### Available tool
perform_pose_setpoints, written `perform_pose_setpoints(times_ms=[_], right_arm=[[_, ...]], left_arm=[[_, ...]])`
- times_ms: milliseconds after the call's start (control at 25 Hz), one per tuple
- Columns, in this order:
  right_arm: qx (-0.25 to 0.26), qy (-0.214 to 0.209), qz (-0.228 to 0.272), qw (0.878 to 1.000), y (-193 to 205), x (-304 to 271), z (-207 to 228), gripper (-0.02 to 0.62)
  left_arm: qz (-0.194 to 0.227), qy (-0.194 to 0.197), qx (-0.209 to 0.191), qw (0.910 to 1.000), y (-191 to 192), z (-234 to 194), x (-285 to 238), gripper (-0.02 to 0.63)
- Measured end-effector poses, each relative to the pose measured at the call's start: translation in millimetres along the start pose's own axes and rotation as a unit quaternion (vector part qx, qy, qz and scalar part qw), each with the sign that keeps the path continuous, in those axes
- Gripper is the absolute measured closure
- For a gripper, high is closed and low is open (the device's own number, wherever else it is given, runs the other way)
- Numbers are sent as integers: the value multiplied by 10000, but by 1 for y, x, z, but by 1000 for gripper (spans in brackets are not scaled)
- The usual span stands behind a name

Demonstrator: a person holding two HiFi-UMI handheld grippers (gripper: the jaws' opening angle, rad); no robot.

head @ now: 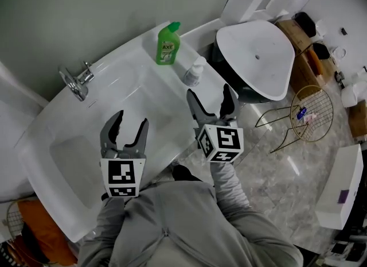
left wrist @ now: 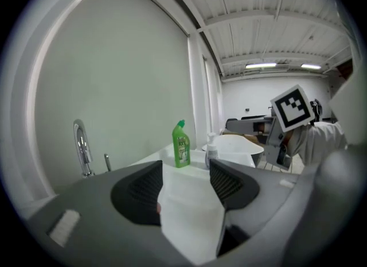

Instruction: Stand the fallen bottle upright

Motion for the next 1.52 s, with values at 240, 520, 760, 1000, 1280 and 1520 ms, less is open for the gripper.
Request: perform_pose_setpoints(times_ms=[240,520,760,1000,1280,1520], right_arm=[[19,179,-154,9997,9,19,19,146],[12,338,-267,9991,16,33,35,146],[-11,361,-334,9988,21,39,43,146],[23,338,-460,9984,26,37,44,146],[63,334,-495,9982,27,33,42,146],[69,324,-506,9982,28,30,41,146]], left_arm=[[151,141,59,9998,-8,5,-21,308],[140,210,-27,9997,-9,9,-37,308],[156,206,-32,9997,-12,10,-44,308],[141,177,-65,9997,-14,9,-47,308],[138,145,-66,9998,-15,5,-46,308],[131,131,-49,9998,-13,2,-48,308]])
Point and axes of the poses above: the fingertips, and each gripper's own axes: x backward along the fingers, z to its right, y out of its underside, the point moved 9 cm from there along x, backward along the fingers, and after that the axes turned 7 degrees about x, right-handed, at the moved point
